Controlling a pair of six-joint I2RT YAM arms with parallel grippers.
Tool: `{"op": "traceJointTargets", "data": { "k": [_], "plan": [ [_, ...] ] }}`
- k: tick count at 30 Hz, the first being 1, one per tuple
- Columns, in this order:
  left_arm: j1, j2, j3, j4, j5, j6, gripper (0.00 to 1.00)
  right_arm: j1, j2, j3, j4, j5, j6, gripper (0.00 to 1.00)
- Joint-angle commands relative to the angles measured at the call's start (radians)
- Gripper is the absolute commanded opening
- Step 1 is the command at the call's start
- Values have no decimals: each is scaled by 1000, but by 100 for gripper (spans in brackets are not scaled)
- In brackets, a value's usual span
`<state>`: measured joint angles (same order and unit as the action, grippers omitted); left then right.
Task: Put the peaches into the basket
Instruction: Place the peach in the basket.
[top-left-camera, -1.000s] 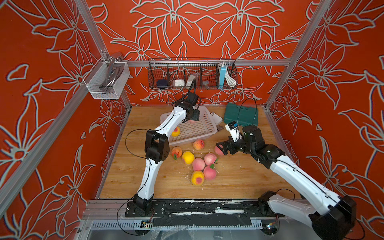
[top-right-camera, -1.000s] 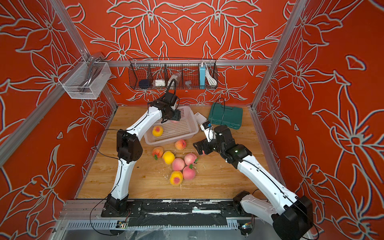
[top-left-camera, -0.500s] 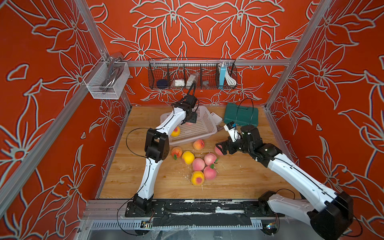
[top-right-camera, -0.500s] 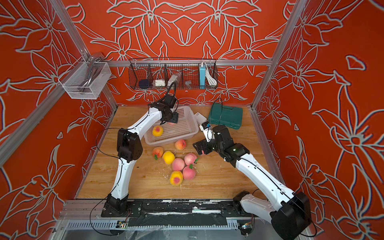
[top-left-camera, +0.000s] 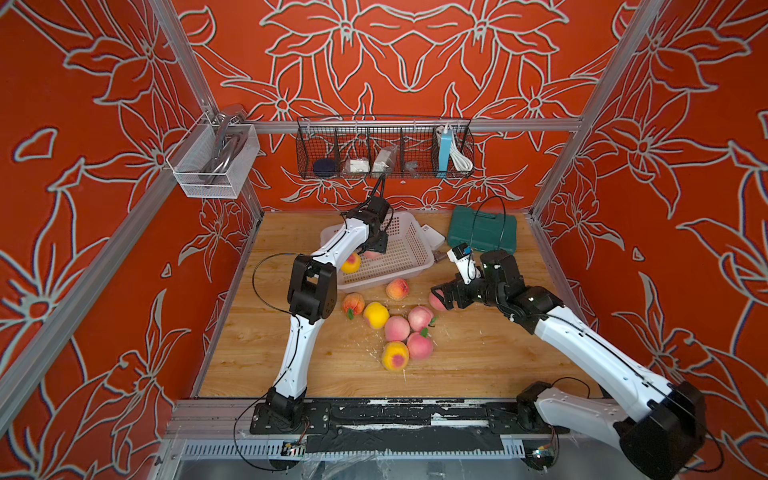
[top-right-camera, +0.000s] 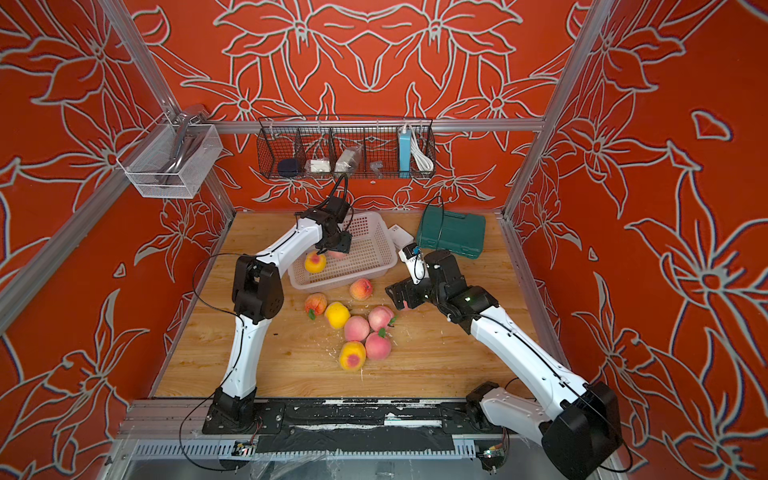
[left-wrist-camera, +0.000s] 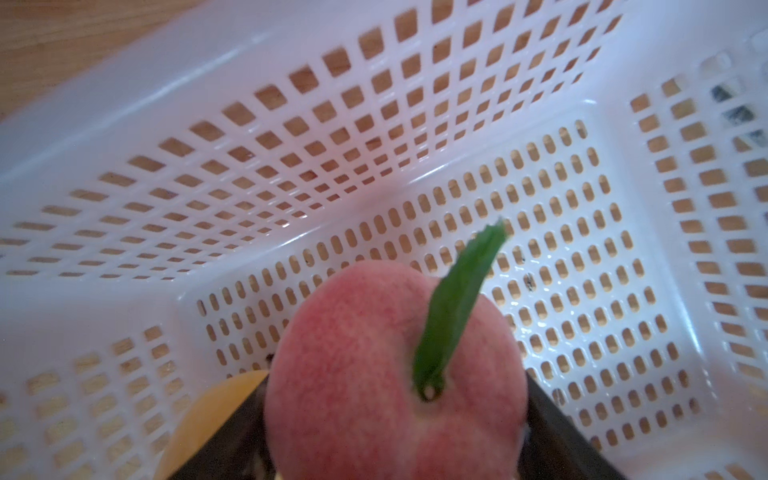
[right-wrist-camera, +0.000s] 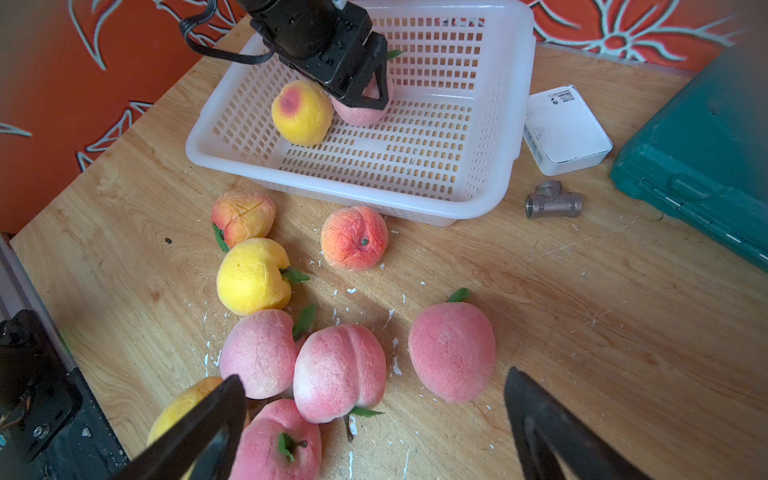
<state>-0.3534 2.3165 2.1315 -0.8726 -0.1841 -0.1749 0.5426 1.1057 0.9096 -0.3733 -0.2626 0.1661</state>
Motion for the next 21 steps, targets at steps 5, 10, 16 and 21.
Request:
{"op": "traceJointTargets", "data": {
  "k": [5,10,16,21],
  "plan": [
    [11,21,-25,22,-11,2,64,-5,15,2,14,-2,-12,99],
    [12,29,-40,29,-11,0,64,-7,13,1,16,-3,-14,99],
    [12,36,-44,32,-2,-1,66,-8,15,0,17,-1,-14,99],
    [13,40,-45,32,8,-5,69,-9,16,1,17,0,-17,99]
  ]
}}
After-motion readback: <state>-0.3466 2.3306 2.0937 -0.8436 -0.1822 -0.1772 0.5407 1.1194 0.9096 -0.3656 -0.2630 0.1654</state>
